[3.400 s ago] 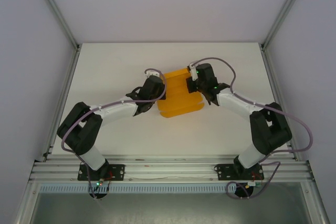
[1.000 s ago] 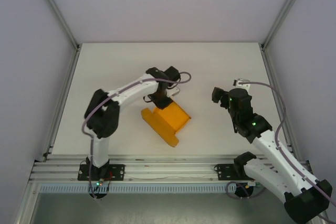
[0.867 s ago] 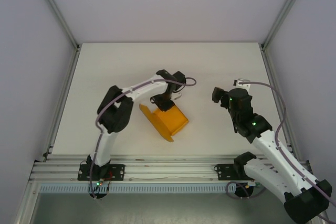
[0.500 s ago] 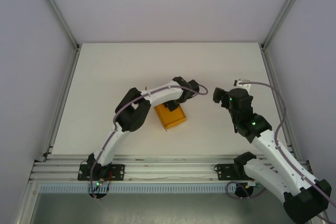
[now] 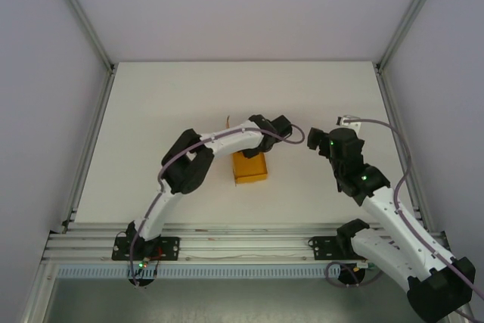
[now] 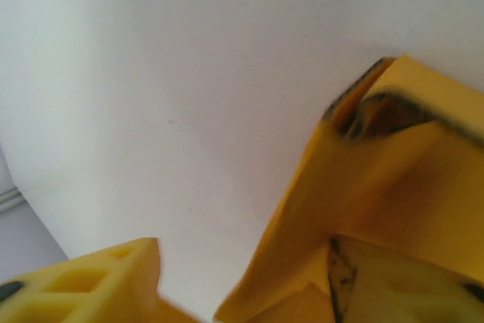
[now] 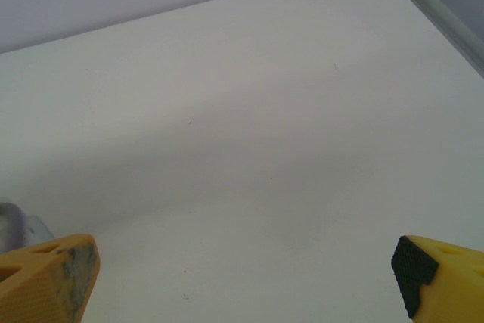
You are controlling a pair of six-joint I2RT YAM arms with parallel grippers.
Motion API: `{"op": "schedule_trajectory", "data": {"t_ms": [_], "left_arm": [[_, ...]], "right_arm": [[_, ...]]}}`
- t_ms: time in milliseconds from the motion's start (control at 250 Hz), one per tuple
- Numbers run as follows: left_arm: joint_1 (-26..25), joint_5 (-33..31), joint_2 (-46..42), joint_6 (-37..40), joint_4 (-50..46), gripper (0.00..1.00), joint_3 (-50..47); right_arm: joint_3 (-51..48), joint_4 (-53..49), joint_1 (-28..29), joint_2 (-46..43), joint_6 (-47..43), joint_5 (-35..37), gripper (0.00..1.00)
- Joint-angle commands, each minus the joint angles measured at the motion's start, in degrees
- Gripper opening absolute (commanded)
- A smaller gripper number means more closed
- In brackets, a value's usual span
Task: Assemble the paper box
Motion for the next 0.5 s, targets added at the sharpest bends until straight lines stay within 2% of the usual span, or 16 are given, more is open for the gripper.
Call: {"op": "schedule_trajectory", "data": {"t_ms": [0,168,200,268,292,308,320,412,496], "left_arm": [[0.3,2.9,-6.4,3.7,0.5,0.65,0.8],[0.3,9.5,-12.1,1.9,0.5,0.69,0.5],[0.3,10.9,-13.5,1.7,1.1,0.75,-0.1],[0.4,12.7,-16.9,-0.2,3.4,0.78,-1.5],[0.6,12.8,-18.1,-1.2,4.5,0.87,-2.0],[0.7,12.7,-18.9,-2.3,5.1,0.98,-2.1],[0.8,12.7,-19.4,-3.0,5.6,1.00,-2.3],[3.4,12.7,-25.5,-11.1,8.5,1.00,-3.3],[8.4,15.5,-32.6,-20.0,12.7,1.00,-8.5]], "right_arm": [[-0.6,0.1,-0.4,-0.7,-0.7,-0.7,1.00],[0.5,-0.4,-0.4,-0.8,-2.5,-5.1,1.00],[0.8,-0.4,-0.5,-0.5,-3.4,-6.1,1.00],[1.8,-0.2,-0.4,0.3,-6.5,-8.6,1.00],[2.3,-0.1,-0.5,0.7,-8.0,-10.4,1.00],[2.5,0.0,-0.5,1.2,-9.0,-11.8,1.00],[2.8,0.1,-0.5,1.6,-9.8,-12.8,1.00],[5.6,1.0,-0.5,6.7,-16.4,-21.2,0.99],[9.5,2.3,-0.5,14.3,-25.7,-29.1,0.97]]}}
